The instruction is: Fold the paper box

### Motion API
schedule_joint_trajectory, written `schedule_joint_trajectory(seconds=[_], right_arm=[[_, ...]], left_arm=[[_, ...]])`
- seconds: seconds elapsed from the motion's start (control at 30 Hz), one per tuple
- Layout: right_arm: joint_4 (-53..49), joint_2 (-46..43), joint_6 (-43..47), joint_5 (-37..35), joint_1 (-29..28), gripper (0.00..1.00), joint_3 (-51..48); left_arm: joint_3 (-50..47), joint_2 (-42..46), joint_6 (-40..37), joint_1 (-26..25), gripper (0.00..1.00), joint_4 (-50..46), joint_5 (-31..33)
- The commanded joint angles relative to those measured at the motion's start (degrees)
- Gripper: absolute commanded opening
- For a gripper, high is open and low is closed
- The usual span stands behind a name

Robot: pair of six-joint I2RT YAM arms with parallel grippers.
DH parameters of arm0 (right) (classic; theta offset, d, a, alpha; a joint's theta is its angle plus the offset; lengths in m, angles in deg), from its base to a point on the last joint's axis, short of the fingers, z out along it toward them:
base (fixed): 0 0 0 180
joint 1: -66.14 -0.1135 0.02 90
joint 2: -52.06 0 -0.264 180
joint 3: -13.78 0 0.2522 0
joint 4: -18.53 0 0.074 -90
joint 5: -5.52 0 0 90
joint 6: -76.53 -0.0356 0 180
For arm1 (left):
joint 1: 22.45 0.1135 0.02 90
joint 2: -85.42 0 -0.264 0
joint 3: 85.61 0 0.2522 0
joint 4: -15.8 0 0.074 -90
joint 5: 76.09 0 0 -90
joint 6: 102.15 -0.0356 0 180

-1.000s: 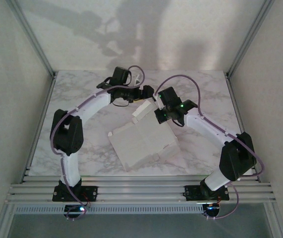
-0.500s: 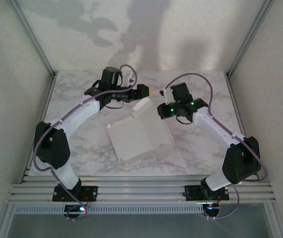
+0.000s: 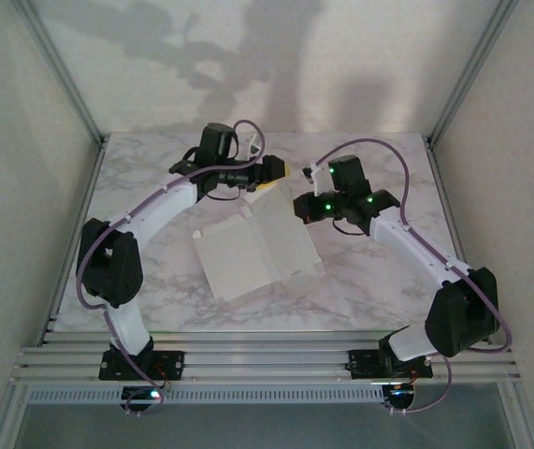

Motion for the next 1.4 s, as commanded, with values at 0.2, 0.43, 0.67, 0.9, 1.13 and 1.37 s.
schedule_joint_trajectory(seconds=[0.2, 0.43, 0.67, 0.9, 1.13, 1.37], right_arm=[[2.2, -3.0, -0.3, 3.0, 0.1, 0.0, -1.5], [2.0, -3.4, 0.2, 3.4, 0.0, 0.0, -1.8], [1.5, -2.5, 0.0, 0.9, 0.1, 0.0, -1.6], [1.0, -1.4, -0.1, -1.3, 0.1, 0.0, -1.0], [0.2, -1.3, -0.3, -3.4, 0.0, 0.0, -0.6], [-0.1, -0.8, -0.6, -4.6, 0.1, 0.0, -0.2]], left_arm=[[3.5, -2.4, -0.5, -0.2, 0.72, -1.6, 0.8], [5.9, -4.4, -0.8, -0.4, 0.68, -2.4, -1.0], [6.0, -3.4, -4.0, -0.6, 0.53, -2.8, -5.1], [5.5, -2.3, -7.0, -1.1, 0.45, -5.1, -6.0], [3.7, -1.1, -8.0, -1.2, 0.42, -5.3, -5.8], [3.1, -0.6, -9.1, -2.3, 0.42, -6.0, -5.7]])
